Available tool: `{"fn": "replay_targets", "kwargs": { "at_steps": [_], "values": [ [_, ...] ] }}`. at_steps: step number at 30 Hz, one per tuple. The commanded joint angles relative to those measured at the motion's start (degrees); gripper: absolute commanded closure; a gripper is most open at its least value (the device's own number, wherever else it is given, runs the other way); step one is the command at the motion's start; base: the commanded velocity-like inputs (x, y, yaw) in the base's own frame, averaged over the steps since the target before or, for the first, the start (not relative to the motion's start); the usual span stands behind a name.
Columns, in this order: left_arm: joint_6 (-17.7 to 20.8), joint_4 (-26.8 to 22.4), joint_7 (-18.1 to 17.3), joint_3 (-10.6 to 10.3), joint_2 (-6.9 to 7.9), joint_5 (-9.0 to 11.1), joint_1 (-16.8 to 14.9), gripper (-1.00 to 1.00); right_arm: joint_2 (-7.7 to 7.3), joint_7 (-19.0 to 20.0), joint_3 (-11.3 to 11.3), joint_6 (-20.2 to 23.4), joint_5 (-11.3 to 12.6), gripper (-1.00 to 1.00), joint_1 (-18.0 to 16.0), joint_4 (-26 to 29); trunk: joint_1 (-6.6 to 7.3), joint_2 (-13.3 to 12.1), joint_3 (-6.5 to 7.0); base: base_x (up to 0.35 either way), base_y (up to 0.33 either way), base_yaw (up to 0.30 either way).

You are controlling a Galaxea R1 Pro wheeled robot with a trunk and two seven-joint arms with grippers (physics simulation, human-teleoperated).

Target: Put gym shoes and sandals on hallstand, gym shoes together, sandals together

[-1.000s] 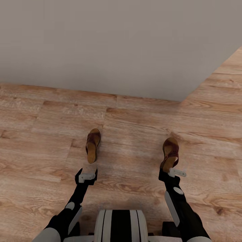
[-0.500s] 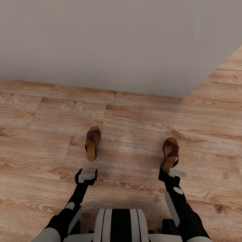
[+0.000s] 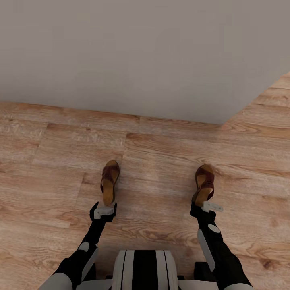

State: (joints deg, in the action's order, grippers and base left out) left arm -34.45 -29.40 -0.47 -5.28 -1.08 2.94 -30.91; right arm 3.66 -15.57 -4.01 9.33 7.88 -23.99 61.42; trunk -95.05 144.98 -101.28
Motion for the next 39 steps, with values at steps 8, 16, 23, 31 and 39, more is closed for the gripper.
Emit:
{"fn": "replay_targets", "kwargs": {
  "at_steps": [8,16,23,31,39],
  "values": [
    [-0.18,-0.02,-0.06,-0.17,0.02,0.31,-0.03,-1.00,0.03,-0.16,-0.03,0.25,0.38,1.00,0.00,0.57,0.00,0.01,-0.19,0.041,0.000,0.000],
    [-0.18,-0.04,-0.06,-0.17,0.02,0.30,-0.03,-1.00,0.01,-0.16,-0.03,0.25,0.39,1.00,0.00,0.71,0.00,0.01,-0.36,0.092,0.000,0.000],
    [-0.18,-0.04,0.00,-0.17,0.02,0.32,-0.02,-1.00,0.03,-0.16,-0.03,0.25,0.39,1.00,0.01,0.72,0.00,0.01,-0.50,0.025,0.000,0.000],
    [-0.18,-0.13,0.03,-0.09,0.02,0.43,-0.03,1.00,0.03,-0.16,-0.03,0.25,0.39,1.00,0.04,0.72,0.00,0.01,-0.67,0.001,0.000,0.000],
    [-0.18,-0.13,0.03,-0.08,0.02,0.49,-0.02,1.00,0.02,-0.16,-0.03,0.25,0.38,1.00,0.01,0.72,0.00,0.01,-0.83,0.000,0.000,0.000]
  ]
}}
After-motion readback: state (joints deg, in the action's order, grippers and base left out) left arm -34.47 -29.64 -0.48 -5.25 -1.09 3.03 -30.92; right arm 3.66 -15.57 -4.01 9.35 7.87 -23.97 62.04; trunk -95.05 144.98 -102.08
